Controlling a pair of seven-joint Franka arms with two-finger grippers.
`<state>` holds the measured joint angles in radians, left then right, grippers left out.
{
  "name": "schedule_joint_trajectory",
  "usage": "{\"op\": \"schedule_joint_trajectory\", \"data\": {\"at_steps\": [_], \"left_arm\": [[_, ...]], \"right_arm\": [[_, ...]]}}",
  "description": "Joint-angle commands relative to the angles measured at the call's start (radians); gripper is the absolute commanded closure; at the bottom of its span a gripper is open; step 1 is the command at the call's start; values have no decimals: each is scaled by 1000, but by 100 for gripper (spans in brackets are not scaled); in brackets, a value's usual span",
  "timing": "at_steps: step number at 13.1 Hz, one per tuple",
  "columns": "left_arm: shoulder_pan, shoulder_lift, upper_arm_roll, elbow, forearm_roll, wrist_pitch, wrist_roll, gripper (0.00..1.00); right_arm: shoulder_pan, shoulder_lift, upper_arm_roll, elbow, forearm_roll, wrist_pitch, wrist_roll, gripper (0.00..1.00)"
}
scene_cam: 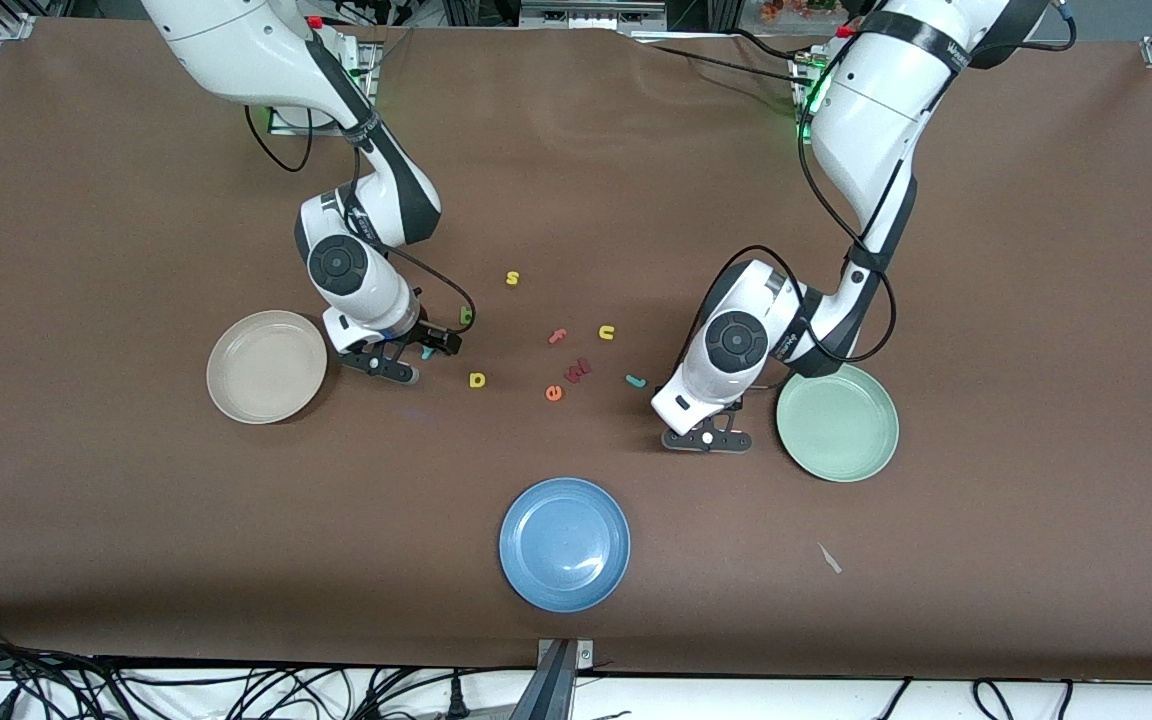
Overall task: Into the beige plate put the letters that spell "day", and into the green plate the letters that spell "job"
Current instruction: 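Grasp the blue o with the left gripper while the right gripper grasps the cyan y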
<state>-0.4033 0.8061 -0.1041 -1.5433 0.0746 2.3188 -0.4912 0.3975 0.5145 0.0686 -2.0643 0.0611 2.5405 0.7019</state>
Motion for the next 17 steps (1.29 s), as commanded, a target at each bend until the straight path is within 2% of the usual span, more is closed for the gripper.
{"op": "schedule_joint_trajectory", "data": {"at_steps": [1,4,11,12,15,16,17], "left_arm": [[6,-19,4,5,31,-36,-3,100],[26,-76,7,15,33,-104,-1,99],[112,-122,12,3,33,-125,141,97],[122,-119,17,2,33,-166,148,97],[205,-95,20,3,33,-174,233,97],[216,-85,20,3,33,-173,249,97],[222,-82,20,2,33,-173,252,97]], "right_arm": [[0,7,-1,1,2,17,11,15],[1,10,-1,1,2,18,11,33],[-3,24,-1,15,6,18,13,68],[-3,25,-1,21,9,18,13,72],[1,27,-1,27,9,17,13,80],[0,25,-1,38,11,8,10,86],[0,24,-1,46,11,-2,8,87]]}}
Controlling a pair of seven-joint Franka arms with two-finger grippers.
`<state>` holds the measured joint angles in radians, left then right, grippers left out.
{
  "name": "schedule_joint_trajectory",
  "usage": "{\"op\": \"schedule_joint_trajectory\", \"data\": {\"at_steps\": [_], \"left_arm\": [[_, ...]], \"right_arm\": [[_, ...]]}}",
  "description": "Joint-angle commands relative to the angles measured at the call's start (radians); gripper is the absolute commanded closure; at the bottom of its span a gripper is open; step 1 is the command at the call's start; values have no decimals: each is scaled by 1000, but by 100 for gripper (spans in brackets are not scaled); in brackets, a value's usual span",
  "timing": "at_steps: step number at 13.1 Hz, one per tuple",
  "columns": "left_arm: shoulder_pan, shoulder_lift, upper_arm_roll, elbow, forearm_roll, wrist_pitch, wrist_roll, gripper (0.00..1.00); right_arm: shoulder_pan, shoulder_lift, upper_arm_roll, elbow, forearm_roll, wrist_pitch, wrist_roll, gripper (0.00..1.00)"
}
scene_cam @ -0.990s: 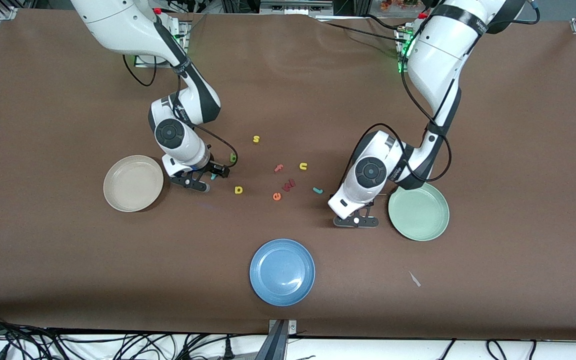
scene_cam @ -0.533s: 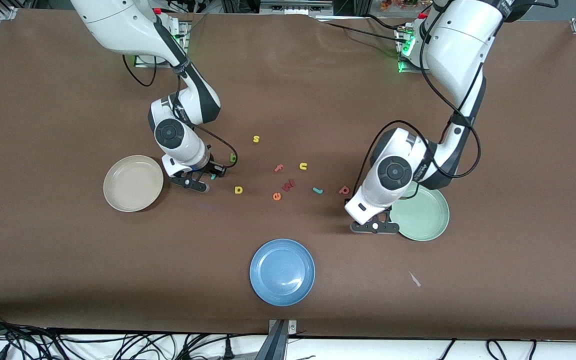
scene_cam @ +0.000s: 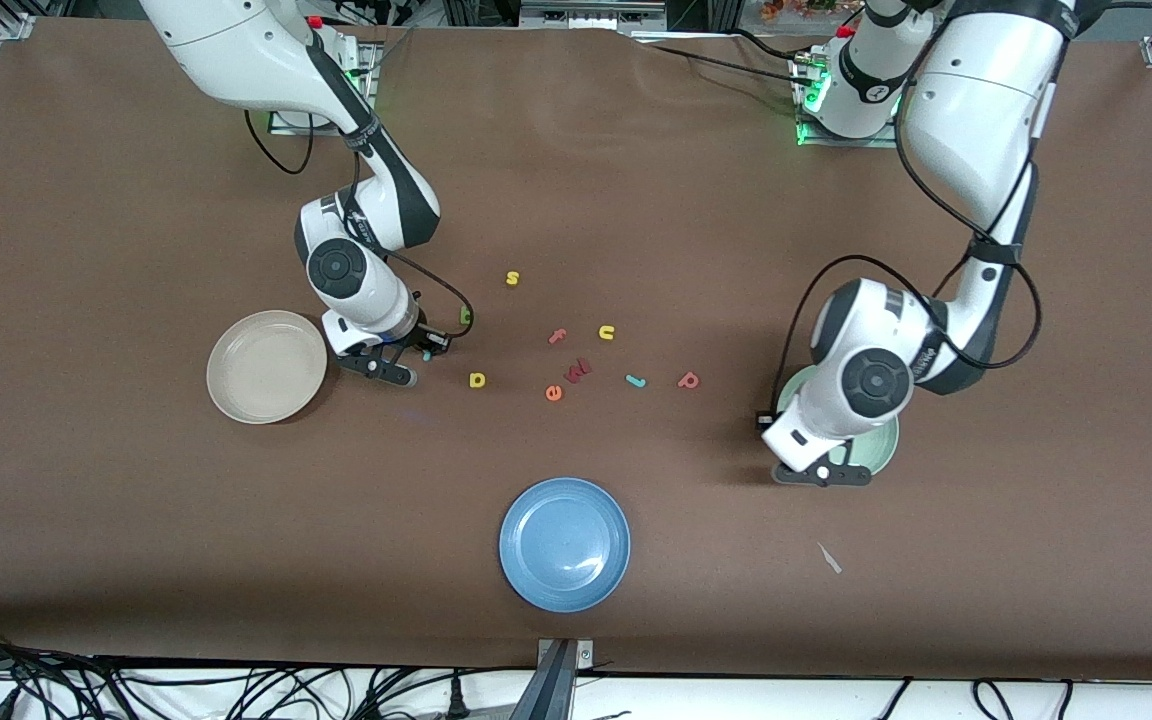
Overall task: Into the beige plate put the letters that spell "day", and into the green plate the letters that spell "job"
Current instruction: 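Drop the o on the green plate while the right gripper drops y on white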
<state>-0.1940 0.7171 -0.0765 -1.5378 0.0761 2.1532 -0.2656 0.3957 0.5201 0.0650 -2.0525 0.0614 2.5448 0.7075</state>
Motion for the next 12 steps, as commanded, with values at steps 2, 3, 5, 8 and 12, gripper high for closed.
{"op": "schedule_joint_trajectory", "data": {"at_steps": [2,3,5,8,12], "left_arm": [[27,19,-8,-2,31,-12,28,92],[36,34,-8,-2,31,-9,28,88],[38,38,-8,-2,31,-9,28,70],[38,36,-8,2,31,-9,32,0],[38,35,-8,5,30,-9,32,0]], "right_arm": [[-11,8,-2,78,9,-94,-12,91],[-12,0,-19,104,0,-148,-19,92],[-14,-40,-45,101,-2,-198,-98,95],[-14,-110,-122,63,-2,-247,-268,95],[-14,-172,-224,-34,0,-190,-521,95]]}}
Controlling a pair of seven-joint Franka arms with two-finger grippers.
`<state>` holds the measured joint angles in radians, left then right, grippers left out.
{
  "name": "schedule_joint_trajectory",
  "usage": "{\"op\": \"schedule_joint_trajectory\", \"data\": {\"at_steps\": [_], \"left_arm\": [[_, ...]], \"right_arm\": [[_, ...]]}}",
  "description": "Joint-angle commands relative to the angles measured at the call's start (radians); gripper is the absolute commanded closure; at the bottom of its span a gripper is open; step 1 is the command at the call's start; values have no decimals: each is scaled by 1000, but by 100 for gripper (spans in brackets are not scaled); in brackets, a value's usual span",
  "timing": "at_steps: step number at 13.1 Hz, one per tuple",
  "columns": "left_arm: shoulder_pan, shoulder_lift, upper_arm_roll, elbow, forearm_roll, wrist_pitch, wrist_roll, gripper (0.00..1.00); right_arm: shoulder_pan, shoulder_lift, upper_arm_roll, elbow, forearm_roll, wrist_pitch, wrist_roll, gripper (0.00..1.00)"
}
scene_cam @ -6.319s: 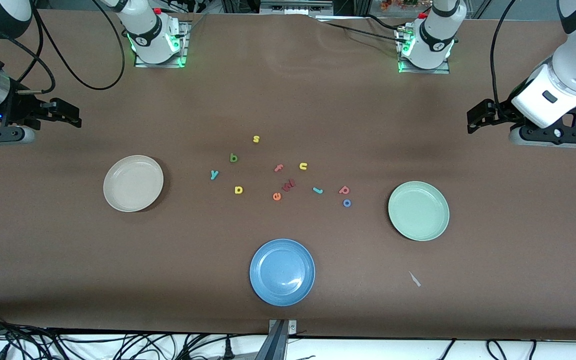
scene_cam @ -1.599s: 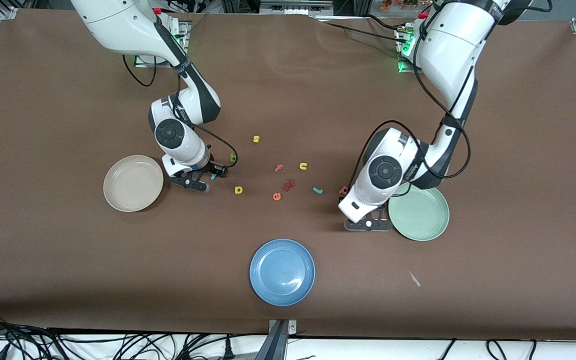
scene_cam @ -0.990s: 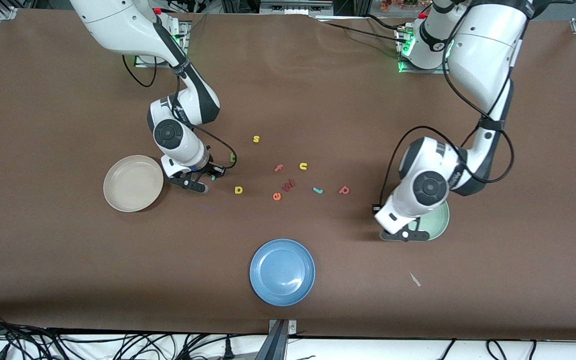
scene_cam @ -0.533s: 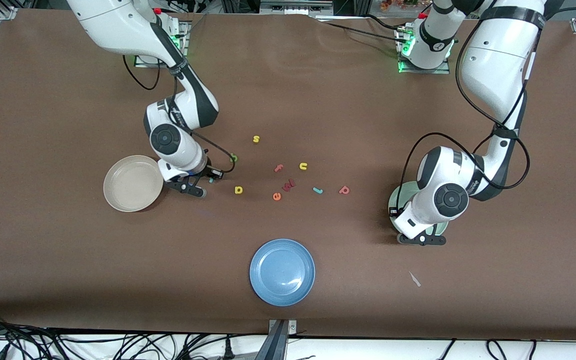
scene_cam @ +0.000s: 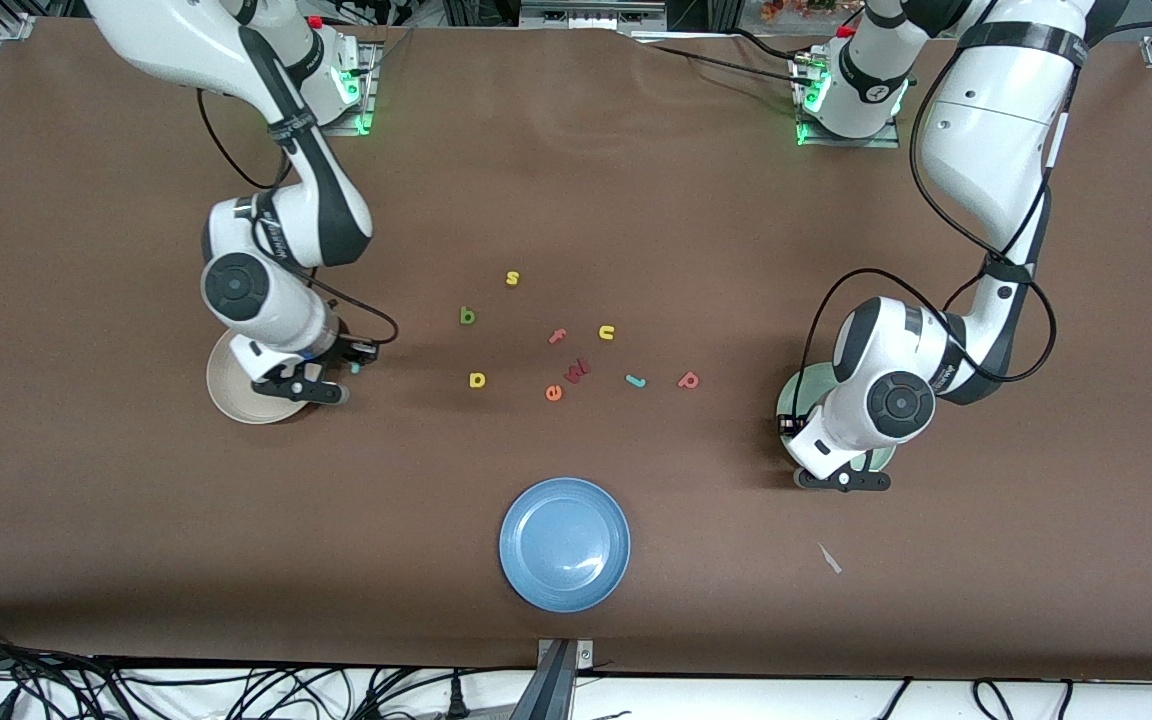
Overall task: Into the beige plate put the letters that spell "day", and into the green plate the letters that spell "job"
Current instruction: 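Drop the o on the green plate while the right gripper drops y on white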
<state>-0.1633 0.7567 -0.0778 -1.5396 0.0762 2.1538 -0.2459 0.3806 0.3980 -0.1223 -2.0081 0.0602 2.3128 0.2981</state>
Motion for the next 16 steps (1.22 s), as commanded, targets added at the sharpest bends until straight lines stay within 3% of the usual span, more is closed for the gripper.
{"op": "schedule_joint_trajectory", "data": {"at_steps": [1,5,6,7,8,10,12,16], "left_arm": [[7,-4,-8,7,30,-9,16,0],[19,-5,-7,12,31,-9,14,0],[16,-5,-7,13,31,-9,16,0],[21,-7,-8,15,30,-9,14,0],[18,-7,-8,15,31,-8,14,0],[13,-8,-10,15,30,-9,13,0],[-5,-11,-29,18,21,-9,2,0],[-76,-11,-34,58,16,-38,-102,0]], "right_arm": [[1,-50,-65,-102,6,80,-181,95],[-6,-27,-138,-139,16,166,-414,94],[-17,-25,-139,-136,18,166,-421,72],[-19,-16,-139,-133,18,163,-412,20],[-19,-13,-137,-130,41,157,-404,0],[-8,-18,-123,-120,128,134,-399,0],[-5,-22,-93,-100,144,91,-314,0],[-3,-31,44,-98,144,102,-47,0]]}}
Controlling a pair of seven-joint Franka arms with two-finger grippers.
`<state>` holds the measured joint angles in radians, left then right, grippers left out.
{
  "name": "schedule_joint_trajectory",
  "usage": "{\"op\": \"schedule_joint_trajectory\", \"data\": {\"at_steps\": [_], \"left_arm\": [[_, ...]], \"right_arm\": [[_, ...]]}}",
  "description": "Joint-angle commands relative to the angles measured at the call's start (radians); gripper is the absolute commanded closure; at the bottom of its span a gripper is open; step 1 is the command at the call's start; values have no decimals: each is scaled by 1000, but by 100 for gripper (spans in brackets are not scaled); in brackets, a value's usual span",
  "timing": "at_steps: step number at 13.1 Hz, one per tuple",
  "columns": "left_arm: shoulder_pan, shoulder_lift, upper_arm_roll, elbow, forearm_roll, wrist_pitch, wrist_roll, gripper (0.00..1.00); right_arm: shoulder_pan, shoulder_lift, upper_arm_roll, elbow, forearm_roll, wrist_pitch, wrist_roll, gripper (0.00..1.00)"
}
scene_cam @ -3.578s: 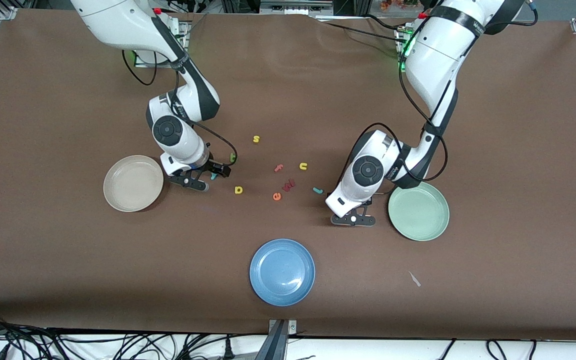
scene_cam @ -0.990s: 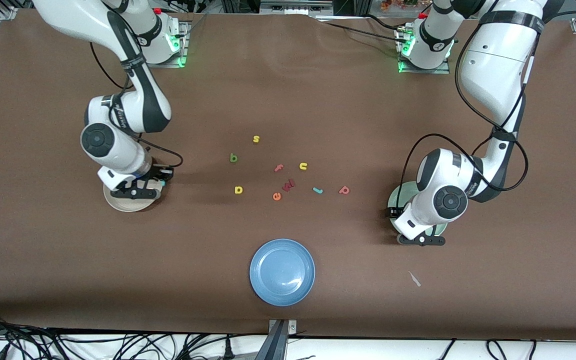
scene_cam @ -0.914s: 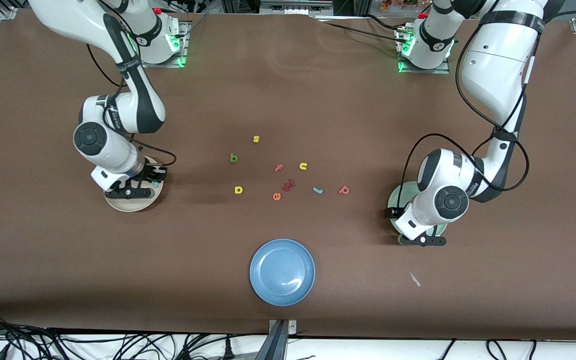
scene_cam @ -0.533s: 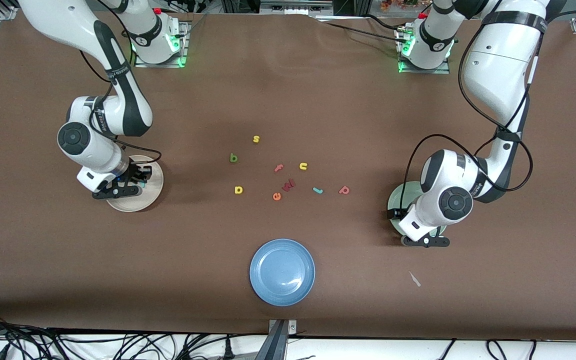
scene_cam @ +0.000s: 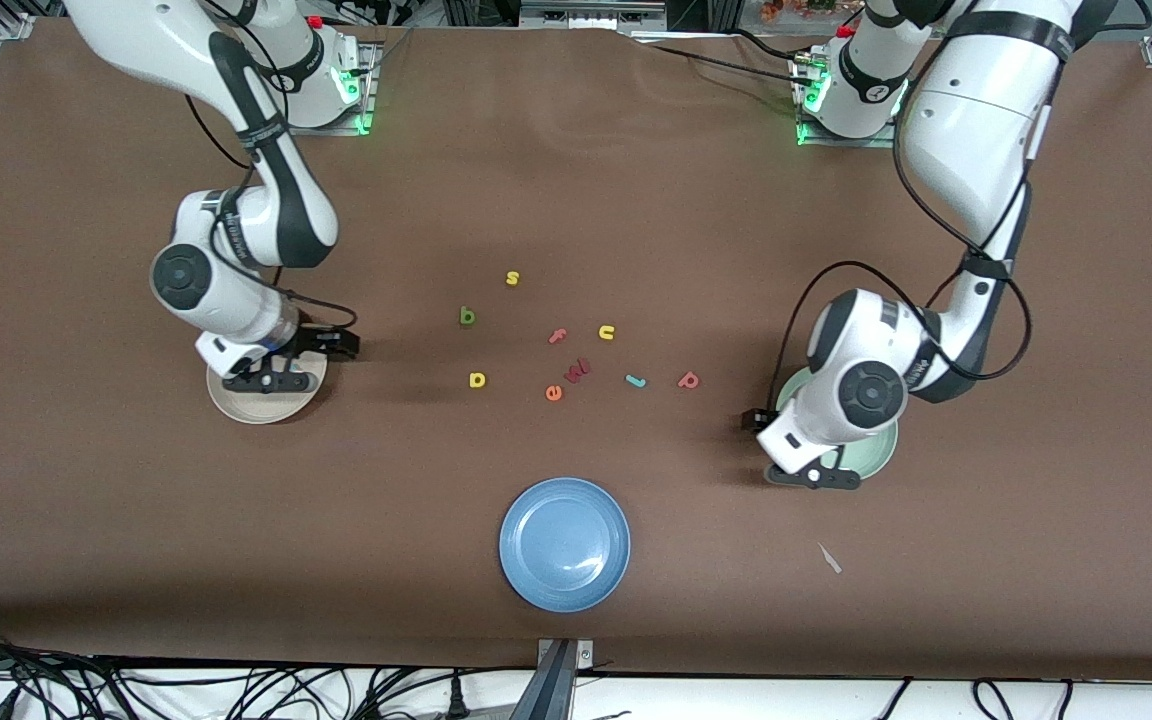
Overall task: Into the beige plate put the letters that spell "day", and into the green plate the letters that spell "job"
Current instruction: 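Reach the pink letter with the left gripper while the right gripper reaches green q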
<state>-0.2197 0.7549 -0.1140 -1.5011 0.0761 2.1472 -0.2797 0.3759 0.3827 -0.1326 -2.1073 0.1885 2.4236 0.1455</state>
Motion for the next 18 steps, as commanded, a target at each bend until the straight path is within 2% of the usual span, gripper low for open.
{"op": "schedule_joint_trajectory", "data": {"at_steps": [1,3,9,12,14,15,18], "left_arm": [[-35,-9,2,18,14,-32,-129,0],[-55,-6,-1,7,-7,-32,-260,0],[-87,6,-6,-28,-125,-21,-516,0],[-111,9,-9,-54,-141,3,-688,0],[-141,12,-9,-76,-141,68,-801,1],[-145,14,-9,-80,-141,85,-843,9],[-148,20,-9,-85,-139,103,-866,18]], "right_arm": [[4,-18,80,1,15,-5,156,0],[26,-18,114,-2,12,9,250,0],[182,-16,116,-65,6,150,488,0],[227,-1,117,-134,5,282,503,0],[247,13,116,-135,6,287,510,1],[259,27,116,-134,11,288,510,1],[274,50,113,-126,6,293,508,6]]}}
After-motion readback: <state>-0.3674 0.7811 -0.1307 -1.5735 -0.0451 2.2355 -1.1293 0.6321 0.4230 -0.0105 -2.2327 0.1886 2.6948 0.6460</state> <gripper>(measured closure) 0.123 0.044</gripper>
